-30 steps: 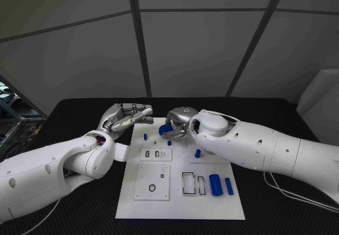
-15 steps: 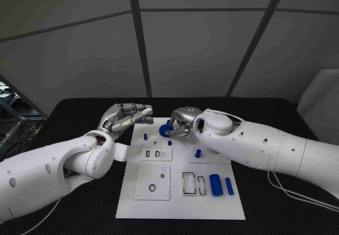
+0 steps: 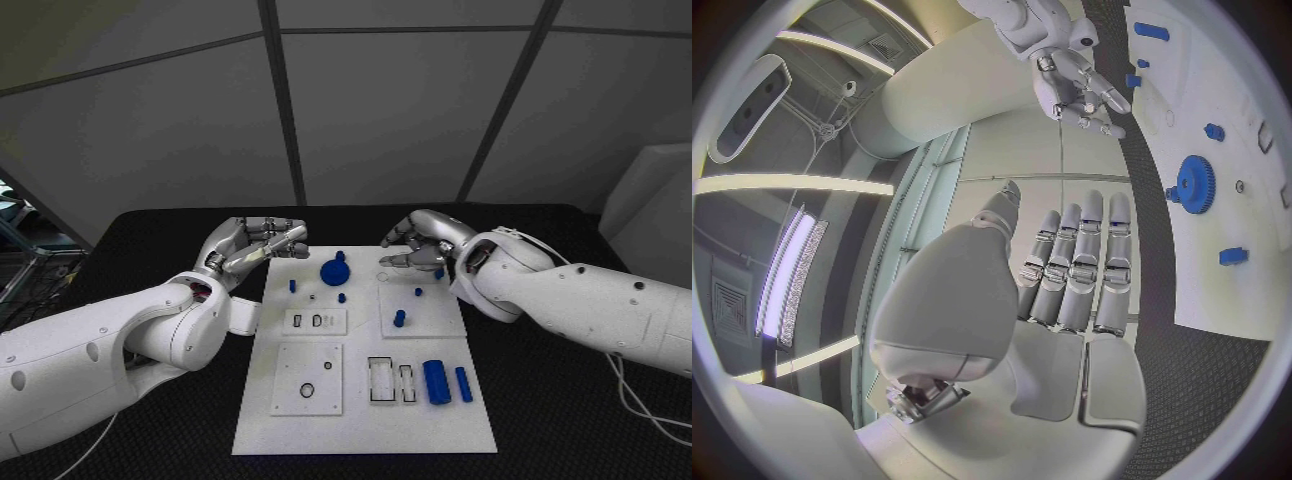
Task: Assemble the parts on the task board
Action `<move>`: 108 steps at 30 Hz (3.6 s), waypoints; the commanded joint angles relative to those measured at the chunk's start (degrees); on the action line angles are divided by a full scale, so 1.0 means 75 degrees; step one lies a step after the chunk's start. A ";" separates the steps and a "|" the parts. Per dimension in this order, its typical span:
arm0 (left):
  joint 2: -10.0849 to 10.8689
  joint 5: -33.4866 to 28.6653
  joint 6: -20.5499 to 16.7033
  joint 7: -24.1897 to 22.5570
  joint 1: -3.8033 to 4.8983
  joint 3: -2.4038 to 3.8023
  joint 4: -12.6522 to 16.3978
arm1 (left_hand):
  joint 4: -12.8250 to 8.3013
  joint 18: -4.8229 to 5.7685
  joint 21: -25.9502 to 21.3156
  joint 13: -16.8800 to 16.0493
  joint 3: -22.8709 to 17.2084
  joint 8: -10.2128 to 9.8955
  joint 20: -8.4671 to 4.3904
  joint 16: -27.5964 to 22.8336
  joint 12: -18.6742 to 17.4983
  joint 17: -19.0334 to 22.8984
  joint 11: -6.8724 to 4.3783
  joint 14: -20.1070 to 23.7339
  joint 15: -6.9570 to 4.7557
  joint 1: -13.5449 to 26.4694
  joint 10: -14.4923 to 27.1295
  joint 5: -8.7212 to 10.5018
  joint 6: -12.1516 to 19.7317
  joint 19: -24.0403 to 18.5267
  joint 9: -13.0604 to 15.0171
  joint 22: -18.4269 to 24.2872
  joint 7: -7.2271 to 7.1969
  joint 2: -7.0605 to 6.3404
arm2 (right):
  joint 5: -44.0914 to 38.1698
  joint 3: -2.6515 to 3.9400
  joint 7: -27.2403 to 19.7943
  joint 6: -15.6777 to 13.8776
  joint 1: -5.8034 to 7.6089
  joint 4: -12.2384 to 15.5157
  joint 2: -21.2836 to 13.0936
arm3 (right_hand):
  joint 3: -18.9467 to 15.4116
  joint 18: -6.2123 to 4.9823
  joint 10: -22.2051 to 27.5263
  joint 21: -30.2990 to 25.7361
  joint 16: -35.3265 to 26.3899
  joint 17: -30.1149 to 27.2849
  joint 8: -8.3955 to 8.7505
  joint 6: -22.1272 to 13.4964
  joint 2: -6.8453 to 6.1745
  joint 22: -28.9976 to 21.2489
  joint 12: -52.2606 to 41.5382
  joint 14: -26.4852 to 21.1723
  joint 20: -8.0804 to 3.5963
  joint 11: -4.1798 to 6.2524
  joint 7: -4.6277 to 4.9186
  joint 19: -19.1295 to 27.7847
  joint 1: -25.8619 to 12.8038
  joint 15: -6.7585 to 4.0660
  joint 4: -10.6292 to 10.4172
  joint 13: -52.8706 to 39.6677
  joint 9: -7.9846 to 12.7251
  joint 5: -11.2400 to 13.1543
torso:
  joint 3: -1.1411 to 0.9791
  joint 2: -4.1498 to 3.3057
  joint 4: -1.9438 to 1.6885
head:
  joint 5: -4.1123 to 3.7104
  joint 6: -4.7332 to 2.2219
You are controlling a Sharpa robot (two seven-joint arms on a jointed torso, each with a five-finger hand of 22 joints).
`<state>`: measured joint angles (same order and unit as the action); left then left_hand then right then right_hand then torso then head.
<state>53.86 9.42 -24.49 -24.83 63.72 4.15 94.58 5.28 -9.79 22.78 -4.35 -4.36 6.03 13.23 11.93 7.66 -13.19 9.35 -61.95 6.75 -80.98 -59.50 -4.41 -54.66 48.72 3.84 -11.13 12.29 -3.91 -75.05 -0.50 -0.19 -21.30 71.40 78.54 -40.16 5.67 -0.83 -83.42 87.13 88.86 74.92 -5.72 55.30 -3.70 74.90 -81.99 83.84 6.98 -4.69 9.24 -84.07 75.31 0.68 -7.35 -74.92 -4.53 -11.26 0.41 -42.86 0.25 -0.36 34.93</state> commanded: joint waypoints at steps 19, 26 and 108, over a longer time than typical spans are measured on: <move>-0.0162 -0.0003 0.0068 0.0047 -0.0008 0.0005 -0.0130 | -0.0105 -0.0082 0.0051 0.0012 -0.0037 -0.0039 0.0016 -0.0057 -0.0043 -0.0028 0.0023 0.0019 0.0014 -0.0023 0.0015 -0.0043 -0.0013 -0.0051 -0.0006 -0.0014 0.0034 0.0098 | 0.0901 -0.0009 -0.0920 0.0625 -0.0122 -0.0407 -0.1257 | -0.0146 -0.0055 0.0002 0.0016 0.0064 0.1797 0.0194 -0.0336 -0.0073 0.1316 -0.0008 0.0771 -0.0079 0.0048 -0.0003 -0.0341 0.0646 -0.0068 0.0568 -0.0922 0.0082 0.0035 | -0.0112 -0.0011 0.0062 | -0.0022 -0.0052; -0.0171 -0.0003 0.0060 0.0082 -0.0012 0.0005 -0.0160 | -0.0116 -0.0083 0.0053 0.0012 -0.0044 -0.0041 0.0015 -0.0063 -0.0045 -0.0032 0.0023 0.0015 0.0013 -0.0031 0.0014 -0.0043 -0.0014 -0.0051 -0.0006 -0.0015 0.0035 0.0104 | 0.0723 -0.0009 -0.0910 0.0762 -0.0251 -0.0531 -0.1248 | -0.0167 -0.0054 -0.0002 0.0017 0.0068 0.1809 0.0193 -0.0346 -0.0060 0.1320 -0.0012 0.0774 -0.0074 0.0036 0.0012 -0.0343 0.0642 -0.0060 0.0573 -0.0928 0.0079 -0.0031 | -0.0105 -0.0011 0.0061 | -0.0009 -0.0001; -0.0035 -0.0024 0.0099 0.0169 -0.0008 0.0005 -0.0217 | -0.0202 -0.0080 0.0078 0.0027 -0.0080 -0.0103 0.0019 -0.0123 -0.0105 -0.0067 0.0056 -0.0006 0.0026 -0.0060 0.0074 -0.0040 0.0039 -0.0059 -0.0013 -0.0028 0.0077 0.0148 | 0.0592 0.0174 -0.0075 0.0020 -0.0399 0.0770 -0.1134 | 0.0664 0.0059 -0.0287 0.0270 0.0152 0.2011 -0.0282 0.0746 0.0703 0.1801 -0.0310 0.0822 -0.0247 0.0268 -0.0247 -0.0652 0.0680 -0.0252 0.0737 -0.1249 -0.0095 -0.0165 | -0.0067 0.0100 0.0087 | 0.0086 0.0075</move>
<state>53.56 9.40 -24.33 -23.69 63.58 4.13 92.95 4.02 -9.79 23.00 -4.22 -4.98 5.54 13.23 11.32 7.07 -13.62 9.55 -61.95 6.75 -81.59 -59.30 -4.41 -54.46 48.72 3.80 -11.29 12.49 -3.30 -70.56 0.75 -2.38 -19.58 68.32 83.50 -48.91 10.20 -0.86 -84.04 88.93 89.75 74.93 -7.50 60.43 1.63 74.92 -84.04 84.15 5.50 -3.06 7.60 -83.86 81.17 -0.84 -1.67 -74.92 -4.96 -12.16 -0.24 -42.31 0.94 0.19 35.44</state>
